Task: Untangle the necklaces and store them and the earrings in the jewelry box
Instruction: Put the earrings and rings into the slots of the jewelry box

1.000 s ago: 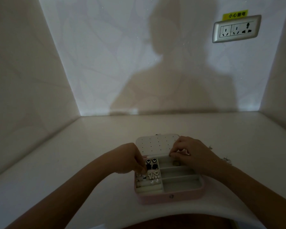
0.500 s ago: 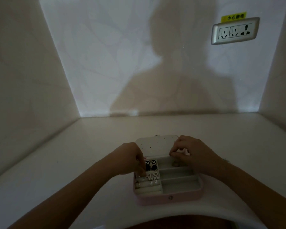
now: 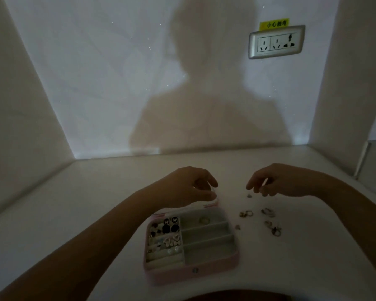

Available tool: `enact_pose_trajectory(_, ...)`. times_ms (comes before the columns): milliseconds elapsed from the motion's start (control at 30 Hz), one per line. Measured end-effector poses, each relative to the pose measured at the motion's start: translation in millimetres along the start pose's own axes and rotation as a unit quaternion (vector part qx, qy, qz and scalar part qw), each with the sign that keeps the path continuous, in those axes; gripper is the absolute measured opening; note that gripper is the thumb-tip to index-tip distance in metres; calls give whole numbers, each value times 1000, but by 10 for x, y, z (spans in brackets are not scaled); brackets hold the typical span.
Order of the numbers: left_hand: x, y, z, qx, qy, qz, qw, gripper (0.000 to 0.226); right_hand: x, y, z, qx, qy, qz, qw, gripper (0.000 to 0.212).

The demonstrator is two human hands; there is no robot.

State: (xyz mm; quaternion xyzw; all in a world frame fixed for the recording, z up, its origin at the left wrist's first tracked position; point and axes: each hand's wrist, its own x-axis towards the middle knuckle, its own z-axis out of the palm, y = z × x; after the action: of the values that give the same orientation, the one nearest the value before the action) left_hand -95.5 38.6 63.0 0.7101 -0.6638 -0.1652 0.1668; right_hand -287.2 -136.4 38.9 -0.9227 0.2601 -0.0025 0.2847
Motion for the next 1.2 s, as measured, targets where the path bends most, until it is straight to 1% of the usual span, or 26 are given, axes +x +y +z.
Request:
enact_pose_trajectory(100, 226, 73, 122, 44, -44, 23, 998, 35, -14, 182, -10, -2, -26, 29, 999, 32)
enact_pose_trajectory(200, 448, 109, 232, 78, -71, 36, 994, 33, -61, 284, -38, -10, -58, 51, 997, 30)
enact_pose_trajectory(300, 652, 140, 315, 59, -84, 29, 994, 30, -121, 328, -54, -23, -78, 49, 995, 35)
enact_pose_trajectory(400, 780, 185, 388, 64, -118, 38, 990, 32, -170, 304, -28, -40, -94, 43, 994, 32)
enact_pose_trajectory(467, 829, 204, 439, 68, -139, 40, 987, 33, -189, 270, -18, -40, -91, 38, 994, 33)
enact_pose_trajectory(533, 870, 202, 484, 70, -149, 39, 985, 29, -207, 230, -24, -38, -55, 24, 998, 27)
enact_pose_trajectory(600, 894, 193, 506, 69, -150, 38, 986, 23, -225, 166, -24, -26, -27, 17, 999, 18)
enact_pose_trajectory(633, 903, 188, 509, 67, -149, 38, 986, 21, -230, 123, -11, -17, -28, 17, 999, 16)
enact_pose_trajectory(700, 905, 186, 505, 67, -150, 37, 986, 19, -229, 35, 45, -18, -43, 22, 999, 23)
enact_pose_trajectory(767, 904, 181, 497, 64, -152, 34, 986, 20, -220, -35, 115, -47, -55, 40, 997, 31)
enact_pose_trajectory(867, 888, 153, 474, 59, -148, 34, 987, 21, -206, -75, 181, -85, -49, 50, 994, 29)
enact_pose_trajectory(967, 826, 131, 429, 48, -124, 43, 990, 21, -199, -92, 203, -92, -40, 40, 994, 20)
enact_pose_trajectory(1200, 542, 115, 234, -32, -47, 39, 998, 11, -175, -152, 284, -114, -35, 6, 993, 10)
